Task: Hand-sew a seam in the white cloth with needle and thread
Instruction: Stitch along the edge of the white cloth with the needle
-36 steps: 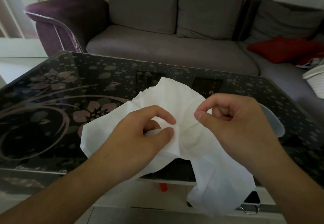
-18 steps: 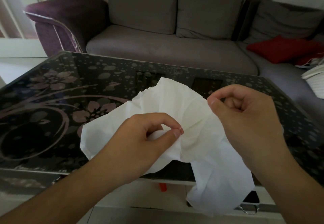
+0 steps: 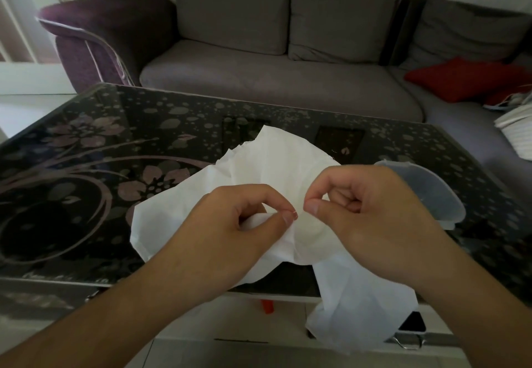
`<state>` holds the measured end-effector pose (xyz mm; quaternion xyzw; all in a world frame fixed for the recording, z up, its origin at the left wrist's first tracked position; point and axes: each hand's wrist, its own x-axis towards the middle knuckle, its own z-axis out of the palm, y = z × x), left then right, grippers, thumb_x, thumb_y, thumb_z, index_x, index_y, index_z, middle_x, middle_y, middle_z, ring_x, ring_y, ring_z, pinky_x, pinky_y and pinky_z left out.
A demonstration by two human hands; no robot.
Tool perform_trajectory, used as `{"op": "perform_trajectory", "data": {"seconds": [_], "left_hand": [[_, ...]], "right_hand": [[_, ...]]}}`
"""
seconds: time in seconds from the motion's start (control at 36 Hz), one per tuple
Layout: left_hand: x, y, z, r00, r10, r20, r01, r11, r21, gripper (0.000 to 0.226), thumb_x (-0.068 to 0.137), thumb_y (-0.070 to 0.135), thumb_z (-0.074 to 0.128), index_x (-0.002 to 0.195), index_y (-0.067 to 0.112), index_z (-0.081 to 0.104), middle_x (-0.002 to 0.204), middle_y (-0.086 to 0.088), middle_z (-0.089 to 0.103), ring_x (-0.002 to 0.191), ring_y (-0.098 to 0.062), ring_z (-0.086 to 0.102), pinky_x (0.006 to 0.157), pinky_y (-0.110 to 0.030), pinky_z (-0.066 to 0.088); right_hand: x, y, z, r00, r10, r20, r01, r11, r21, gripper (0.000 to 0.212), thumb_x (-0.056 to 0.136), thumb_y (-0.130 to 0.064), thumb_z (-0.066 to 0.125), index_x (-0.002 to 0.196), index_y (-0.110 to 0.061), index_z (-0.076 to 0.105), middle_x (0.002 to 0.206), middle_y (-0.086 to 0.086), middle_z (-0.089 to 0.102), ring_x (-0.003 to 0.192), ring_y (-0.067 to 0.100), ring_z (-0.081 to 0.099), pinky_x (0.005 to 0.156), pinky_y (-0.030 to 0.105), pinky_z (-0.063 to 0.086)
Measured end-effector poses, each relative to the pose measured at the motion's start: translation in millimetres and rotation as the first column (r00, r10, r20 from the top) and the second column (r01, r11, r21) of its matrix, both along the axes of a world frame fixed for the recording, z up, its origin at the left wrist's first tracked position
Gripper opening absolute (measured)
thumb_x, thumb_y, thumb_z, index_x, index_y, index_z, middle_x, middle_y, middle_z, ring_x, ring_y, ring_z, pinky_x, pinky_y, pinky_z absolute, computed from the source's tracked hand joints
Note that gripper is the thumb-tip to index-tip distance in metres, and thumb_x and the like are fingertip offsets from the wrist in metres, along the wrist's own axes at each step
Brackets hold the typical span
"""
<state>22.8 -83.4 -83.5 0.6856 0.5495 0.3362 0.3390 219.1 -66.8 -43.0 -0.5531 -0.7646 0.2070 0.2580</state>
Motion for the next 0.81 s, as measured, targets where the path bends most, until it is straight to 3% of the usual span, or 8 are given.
{"op": "perform_trajectory", "data": {"seconds": [0.28, 0.39, 0.47, 0.56, 0.61, 0.69, 0.81], "left_hand": [[-1.8, -0.1, 1.6, 1.0, 0.007, 0.01, -0.007, 1.0, 0.012, 0.02, 0.088, 0.055, 0.059, 0.097, 0.046, 0.074, 0.1, 0.028, 0.073, 0.098, 0.002, 0.068, 0.091, -0.018, 0.054], [-3.8, -1.2, 0.9, 1.0, 0.003, 0.01, -0.003, 1.0, 0.021, 0.016, 0.092, 0.051, 0.061, 0.096, 0.045, 0.074, 0.099, 0.028, 0.073, 0.097, 0.003, 0.067, 0.086, -0.014, 0.052], [-3.4, -0.8, 1.2, 1.0, -0.006, 0.016, 0.006, 0.999, 0.033, 0.012, 0.094, 0.047, 0.063, 0.095, 0.044, 0.075, 0.089, 0.028, 0.072, 0.088, 0.004, 0.067, 0.072, -0.006, 0.045], [-2.3, 0.0, 1.1, 1.0, -0.01, 0.013, 0.01, 0.999, 0.034, 0.011, 0.095, 0.044, 0.064, 0.095, 0.042, 0.075, 0.075, 0.028, 0.067, 0.076, 0.005, 0.063, 0.062, -0.003, 0.041], [-2.0, 0.0, 0.4, 1.0, -0.015, -0.01, 0.015, 1.0, 0.024, 0.013, 0.095, 0.047, 0.062, 0.098, 0.044, 0.075, 0.084, 0.028, 0.07, 0.084, 0.005, 0.066, 0.066, -0.004, 0.043], [-1.2, -0.1, -0.6, 1.0, -0.012, -0.024, 0.012, 1.0, 0.013, 0.013, 0.094, 0.05, 0.061, 0.098, 0.046, 0.074, 0.093, 0.029, 0.071, 0.092, 0.006, 0.066, 0.07, -0.003, 0.044], [-1.7, 0.8, -0.3, 1.0, -0.013, -0.014, 0.013, 1.0, 0.02, 0.016, 0.092, 0.051, 0.06, 0.097, 0.046, 0.074, 0.098, 0.03, 0.072, 0.095, 0.005, 0.067, 0.083, -0.011, 0.049]], "right_hand": [[3.5, 3.0, 0.8, 0.944, -0.237, -0.229, 0.275, 0.949, 0.153, 0.017, 0.097, -0.018, 0.067, 0.082, -0.027, 0.066, 0.062, 0.001, 0.061, 0.057, 0.013, 0.057, 0.054, 0.006, 0.044], [-0.5, -3.2, 6.6, 0.97, -0.11, -0.218, 0.125, 0.991, 0.056, 0.017, 0.099, -0.022, 0.063, 0.101, -0.039, 0.067, 0.054, 0.002, 0.053, 0.047, 0.008, 0.048, 0.045, 0.014, 0.043], [-4.1, -6.2, 6.1, 0.991, 0.06, -0.121, -0.068, 0.996, -0.063, 0.02, 0.097, -0.027, 0.066, 0.111, -0.042, 0.067, 0.052, -0.001, 0.048, 0.047, 0.006, 0.046, 0.05, 0.014, 0.042], [-8.1, -3.7, -0.8, 0.995, 0.097, 0.004, -0.097, 0.993, -0.061, 0.006, 0.095, -0.033, 0.07, 0.097, -0.039, 0.069, 0.052, -0.007, 0.049, 0.049, 0.006, 0.047, 0.052, 0.014, 0.043], [-7.5, -1.7, -3.9, 0.998, 0.063, 0.03, -0.063, 0.998, -0.029, 0.012, 0.096, -0.03, 0.07, 0.084, -0.035, 0.069, 0.054, -0.014, 0.052, 0.053, 0.003, 0.051, 0.054, 0.01, 0.042], [-4.7, -2.1, -2.5, 1.0, 0.003, -0.005, -0.003, 1.0, -0.017, 0.02, 0.096, -0.025, 0.069, 0.078, -0.032, 0.067, 0.055, -0.017, 0.054, 0.055, 0.0, 0.054, 0.054, 0.005, 0.041], [-1.7, -1.6, -1.7, 0.996, -0.02, -0.085, 0.027, 0.997, 0.077, 0.022, 0.095, -0.02, 0.07, 0.075, -0.028, 0.067, 0.051, -0.005, 0.05, 0.049, 0.006, 0.05, 0.053, 0.008, 0.043]]}}
